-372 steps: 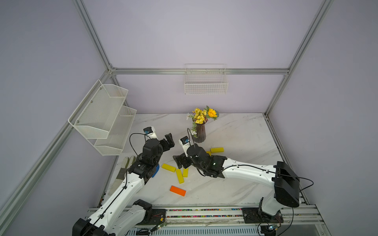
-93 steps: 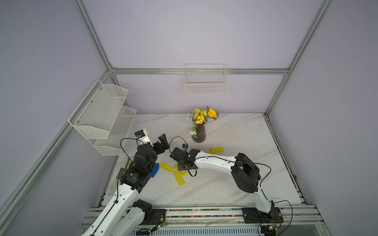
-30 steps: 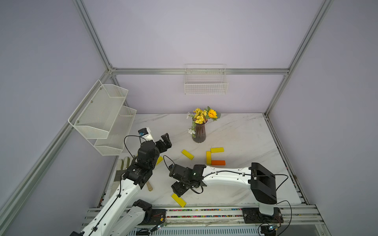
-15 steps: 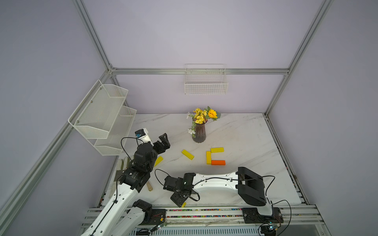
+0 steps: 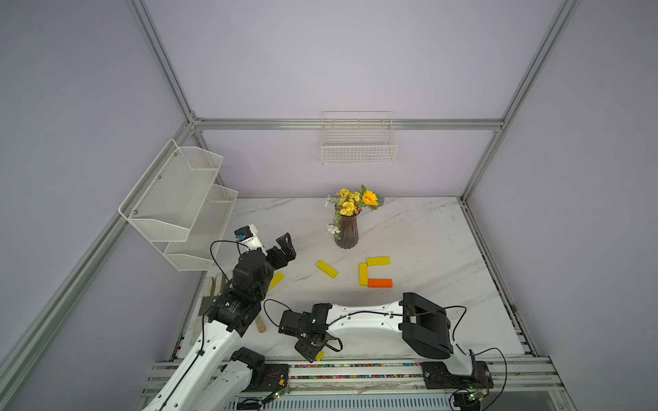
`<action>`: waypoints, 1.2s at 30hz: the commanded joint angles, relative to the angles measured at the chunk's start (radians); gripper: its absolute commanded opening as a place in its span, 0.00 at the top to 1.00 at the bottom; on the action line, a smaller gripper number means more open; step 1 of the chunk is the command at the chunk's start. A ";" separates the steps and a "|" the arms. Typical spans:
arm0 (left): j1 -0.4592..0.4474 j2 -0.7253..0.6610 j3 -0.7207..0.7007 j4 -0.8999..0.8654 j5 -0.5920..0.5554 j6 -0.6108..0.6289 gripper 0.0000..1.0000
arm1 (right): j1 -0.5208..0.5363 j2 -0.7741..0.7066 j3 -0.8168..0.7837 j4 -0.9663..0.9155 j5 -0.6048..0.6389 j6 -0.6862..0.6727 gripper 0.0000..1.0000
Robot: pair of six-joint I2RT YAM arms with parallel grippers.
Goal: Assemble the number 8 with building blocks
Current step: Pick up the building block from the center of the board.
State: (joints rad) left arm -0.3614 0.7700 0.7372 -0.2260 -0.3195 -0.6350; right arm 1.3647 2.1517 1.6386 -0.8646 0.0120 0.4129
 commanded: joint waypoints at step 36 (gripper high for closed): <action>-0.002 -0.009 0.008 0.021 -0.007 0.005 0.00 | -0.089 -0.048 -0.089 0.000 0.102 0.144 0.91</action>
State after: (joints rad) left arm -0.3614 0.7647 0.7372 -0.2264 -0.3214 -0.6350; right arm 1.3056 2.1193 1.5810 -0.8162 0.0471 0.5003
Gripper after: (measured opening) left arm 0.998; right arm 0.320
